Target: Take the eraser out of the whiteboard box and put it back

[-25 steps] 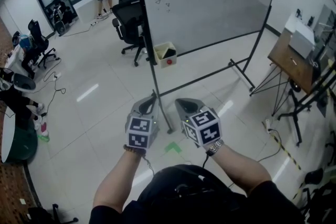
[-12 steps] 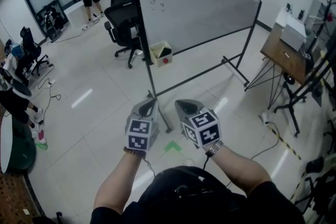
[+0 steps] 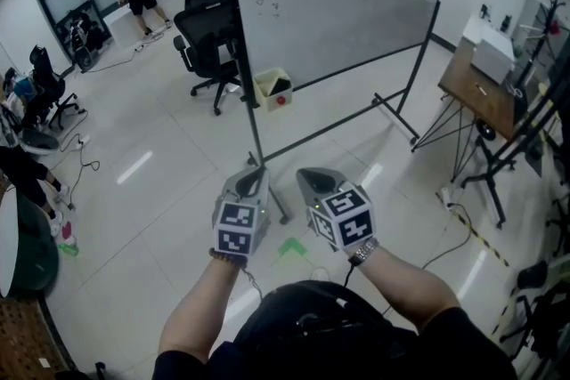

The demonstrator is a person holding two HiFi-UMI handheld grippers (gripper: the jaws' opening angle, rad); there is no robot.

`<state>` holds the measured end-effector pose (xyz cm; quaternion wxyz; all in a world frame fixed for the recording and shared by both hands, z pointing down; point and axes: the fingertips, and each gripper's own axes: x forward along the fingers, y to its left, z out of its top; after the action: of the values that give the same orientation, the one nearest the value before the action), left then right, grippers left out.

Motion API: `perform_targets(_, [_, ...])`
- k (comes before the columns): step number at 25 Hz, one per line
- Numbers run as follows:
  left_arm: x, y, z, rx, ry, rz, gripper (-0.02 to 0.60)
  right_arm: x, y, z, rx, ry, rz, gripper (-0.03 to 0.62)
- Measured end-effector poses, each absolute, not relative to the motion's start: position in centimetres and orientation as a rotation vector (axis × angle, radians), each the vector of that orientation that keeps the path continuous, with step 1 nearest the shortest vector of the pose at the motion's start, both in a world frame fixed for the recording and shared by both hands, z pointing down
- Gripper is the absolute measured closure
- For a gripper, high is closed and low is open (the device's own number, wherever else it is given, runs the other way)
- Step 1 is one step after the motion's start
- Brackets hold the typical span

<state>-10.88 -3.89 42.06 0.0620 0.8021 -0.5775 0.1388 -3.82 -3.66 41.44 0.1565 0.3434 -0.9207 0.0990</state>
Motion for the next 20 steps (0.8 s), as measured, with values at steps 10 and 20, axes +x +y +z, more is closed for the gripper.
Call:
perform_targets(10, [-11.4,-3.8,42.4,2.429,-1.736,0.424,0.58,-4.4,-3.6,41.5,0.987,-2.634,0.279,0.571])
perform_targets(20, [-12.0,-4.4,42.7,2.421,-1.727,0.437,0.58,-5.2,-4.2,41.6,0.968,-2.635,0.256,0.571])
